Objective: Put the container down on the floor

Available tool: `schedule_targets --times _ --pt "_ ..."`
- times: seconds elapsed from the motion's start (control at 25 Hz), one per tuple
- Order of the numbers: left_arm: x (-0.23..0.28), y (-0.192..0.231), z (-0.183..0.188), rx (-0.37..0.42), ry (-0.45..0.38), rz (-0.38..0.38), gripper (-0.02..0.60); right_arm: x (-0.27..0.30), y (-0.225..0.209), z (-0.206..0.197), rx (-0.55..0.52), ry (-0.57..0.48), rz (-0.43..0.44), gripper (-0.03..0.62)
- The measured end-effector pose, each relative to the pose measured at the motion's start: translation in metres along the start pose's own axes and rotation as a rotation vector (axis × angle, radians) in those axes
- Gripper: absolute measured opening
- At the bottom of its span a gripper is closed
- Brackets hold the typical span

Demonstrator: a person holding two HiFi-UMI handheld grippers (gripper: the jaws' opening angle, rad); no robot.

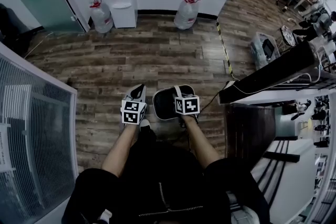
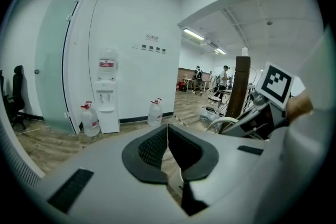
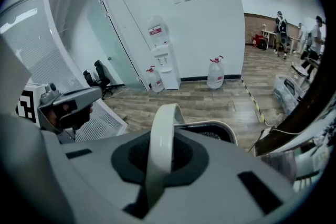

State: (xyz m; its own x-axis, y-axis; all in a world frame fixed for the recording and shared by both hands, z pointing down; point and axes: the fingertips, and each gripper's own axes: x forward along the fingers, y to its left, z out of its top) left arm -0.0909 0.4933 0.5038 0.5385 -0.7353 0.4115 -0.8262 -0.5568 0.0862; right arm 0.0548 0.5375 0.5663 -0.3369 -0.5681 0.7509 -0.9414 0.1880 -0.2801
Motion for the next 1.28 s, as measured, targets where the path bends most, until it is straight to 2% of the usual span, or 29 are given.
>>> schedule_targets --times 0.24,0.64,1.04,1.28 --pt "0.023 0.041 0.013 -0.002 -0.004 -0.030 0.017 0.028 0.015 0.038 0.012 -0.006 -0.020 0.017" --pt "0.043 0.105 0.017 -0.009 -0.002 -0.040 0.017 0.072 0.041 0.077 0.048 -0.017 -0.023 0.017" --pt "0.057 0.132 0.011 -0.027 0.026 -0.025 0.017 0.105 0.051 0.094 0.051 0.011 0.007 0.017" --pt "0.082 0.146 0.019 -0.025 0.036 -0.021 0.017 0.128 0.040 0.104 0.069 0.047 0.014 0.017"
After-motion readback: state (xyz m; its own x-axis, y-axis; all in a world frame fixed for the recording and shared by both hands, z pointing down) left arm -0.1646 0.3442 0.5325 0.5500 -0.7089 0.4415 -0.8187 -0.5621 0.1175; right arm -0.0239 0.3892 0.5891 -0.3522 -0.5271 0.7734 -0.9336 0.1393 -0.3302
